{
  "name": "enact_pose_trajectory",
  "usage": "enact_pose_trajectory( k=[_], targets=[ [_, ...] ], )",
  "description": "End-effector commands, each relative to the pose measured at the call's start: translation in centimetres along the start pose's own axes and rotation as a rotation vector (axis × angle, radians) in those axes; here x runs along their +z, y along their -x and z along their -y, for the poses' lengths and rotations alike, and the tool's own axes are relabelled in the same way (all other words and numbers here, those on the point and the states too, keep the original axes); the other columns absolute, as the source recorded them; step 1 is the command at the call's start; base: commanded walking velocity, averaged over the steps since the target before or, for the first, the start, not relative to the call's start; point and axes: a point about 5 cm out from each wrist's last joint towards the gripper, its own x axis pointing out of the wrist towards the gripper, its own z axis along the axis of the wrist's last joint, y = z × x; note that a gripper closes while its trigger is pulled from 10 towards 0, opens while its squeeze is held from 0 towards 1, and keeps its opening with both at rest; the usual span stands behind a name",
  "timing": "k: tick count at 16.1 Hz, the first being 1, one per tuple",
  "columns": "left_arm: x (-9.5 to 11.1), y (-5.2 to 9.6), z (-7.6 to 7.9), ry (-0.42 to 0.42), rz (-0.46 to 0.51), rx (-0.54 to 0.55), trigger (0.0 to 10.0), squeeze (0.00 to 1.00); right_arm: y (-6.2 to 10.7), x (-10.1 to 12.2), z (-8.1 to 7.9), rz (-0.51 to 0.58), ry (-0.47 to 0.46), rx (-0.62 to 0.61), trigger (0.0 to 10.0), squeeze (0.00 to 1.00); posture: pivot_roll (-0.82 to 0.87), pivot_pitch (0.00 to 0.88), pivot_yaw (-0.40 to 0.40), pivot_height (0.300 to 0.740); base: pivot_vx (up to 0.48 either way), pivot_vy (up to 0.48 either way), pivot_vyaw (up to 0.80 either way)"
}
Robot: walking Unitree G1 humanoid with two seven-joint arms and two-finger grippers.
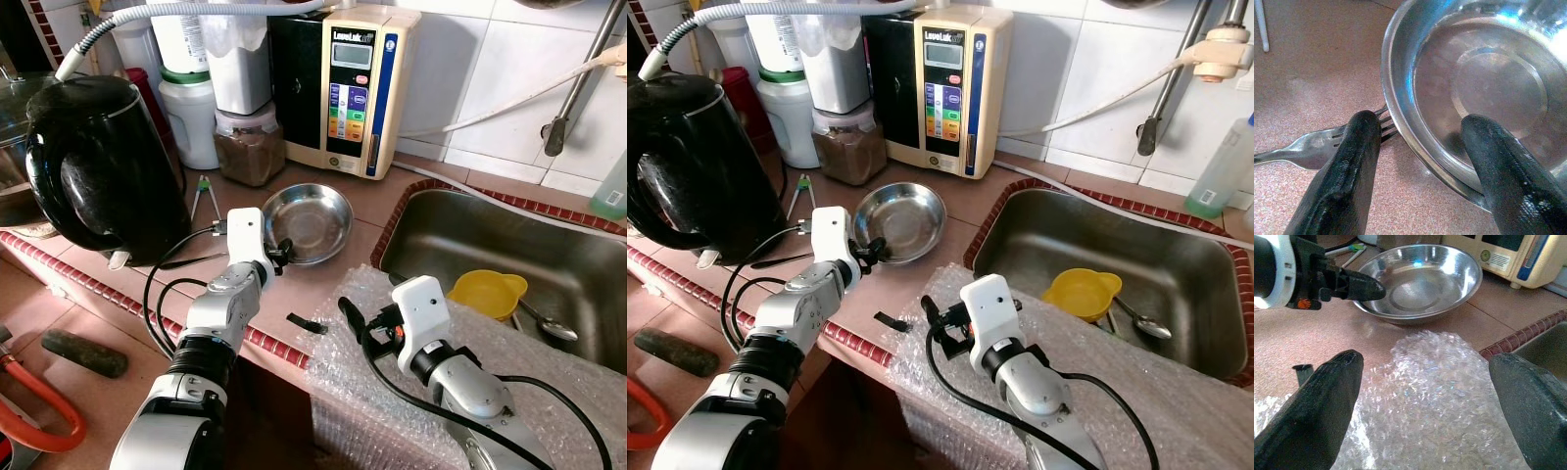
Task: Kitchen organization
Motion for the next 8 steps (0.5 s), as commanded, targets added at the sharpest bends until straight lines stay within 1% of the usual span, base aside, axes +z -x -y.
enact_pose_trajectory(
  k=[1, 5, 7, 8],
  targets=[
    [0.44, -0.06, 0.21, 0.023, -0.007, 0.006, 0.0, 0.00, -0.18, 0.26, -0.10, 0.002, 0.007, 0.006, 10.0, 0.83, 0.02, 0.000, 0.039, 0.740, 0.000, 0.000, 0.00],
    [0.67, -0.02, 0.43, 0.097, -0.011, -0.004, 0.0, 0.00, -0.26, 0.09, -0.10, -0.006, 0.009, 0.010, 10.0, 0.83, 0.03, 0.000, 0.037, 0.740, 0.000, 0.000, 0.00],
    [0.80, -0.01, 0.53, 0.110, -0.008, -0.009, 0.0, 0.00, -0.27, 0.08, -0.10, -0.007, 0.009, 0.009, 10.0, 0.83, 0.03, 0.000, 0.039, 0.740, 0.000, 0.000, 0.00],
    [0.78, -0.02, 0.63, 0.119, -0.024, -0.013, 0.0, 0.00, -0.29, 0.04, -0.07, -0.009, 0.010, 0.007, 10.0, 0.84, 0.03, 0.000, 0.040, 0.740, 0.000, 0.000, 0.00]
  ],
)
